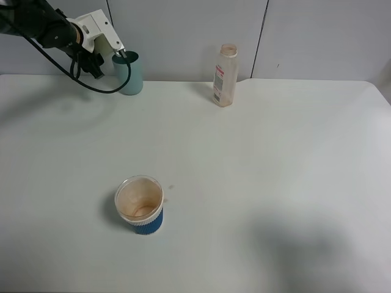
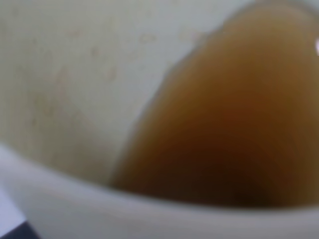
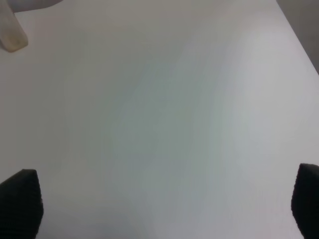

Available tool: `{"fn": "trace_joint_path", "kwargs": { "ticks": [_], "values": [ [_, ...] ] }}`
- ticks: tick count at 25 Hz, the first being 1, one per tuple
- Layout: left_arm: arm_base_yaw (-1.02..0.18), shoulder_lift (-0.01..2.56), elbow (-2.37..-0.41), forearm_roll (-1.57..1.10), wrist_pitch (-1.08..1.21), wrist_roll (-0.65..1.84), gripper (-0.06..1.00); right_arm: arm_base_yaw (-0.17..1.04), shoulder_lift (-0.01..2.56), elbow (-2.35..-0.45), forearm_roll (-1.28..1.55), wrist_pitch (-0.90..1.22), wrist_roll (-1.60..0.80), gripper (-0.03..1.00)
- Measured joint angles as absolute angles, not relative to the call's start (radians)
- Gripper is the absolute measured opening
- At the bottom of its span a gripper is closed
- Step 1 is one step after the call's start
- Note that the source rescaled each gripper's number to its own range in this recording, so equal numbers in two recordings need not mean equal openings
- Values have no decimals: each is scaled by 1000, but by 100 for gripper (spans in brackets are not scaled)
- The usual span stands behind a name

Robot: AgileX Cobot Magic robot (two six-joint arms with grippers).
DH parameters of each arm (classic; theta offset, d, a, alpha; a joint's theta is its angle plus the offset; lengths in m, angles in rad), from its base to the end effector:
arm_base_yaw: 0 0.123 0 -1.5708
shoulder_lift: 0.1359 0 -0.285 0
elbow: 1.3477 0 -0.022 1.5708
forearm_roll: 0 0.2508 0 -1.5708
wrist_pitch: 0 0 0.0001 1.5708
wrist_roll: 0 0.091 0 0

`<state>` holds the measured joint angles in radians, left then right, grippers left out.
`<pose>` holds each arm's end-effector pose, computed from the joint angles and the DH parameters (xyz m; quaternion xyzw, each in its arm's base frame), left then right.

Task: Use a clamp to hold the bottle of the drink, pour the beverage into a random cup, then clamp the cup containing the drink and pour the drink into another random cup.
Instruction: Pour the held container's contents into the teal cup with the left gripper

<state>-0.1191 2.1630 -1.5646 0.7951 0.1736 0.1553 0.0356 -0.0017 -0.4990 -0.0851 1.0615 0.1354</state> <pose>0.4898 -0.0472 0.1787 0.4268 0.7820 0.2310 0.3911 -0.0049 -0.0069 0.2772 0.0442 0.8513 0.0021 0.5227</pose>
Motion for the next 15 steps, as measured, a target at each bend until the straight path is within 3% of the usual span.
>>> {"fn": "trace_joint_path", "kwargs": {
  "ticks": [15],
  "values": [
    [-130,2163,-1565,844,178,158,2,36,-2,-499,-85,1061,135,100]
  ]
}}
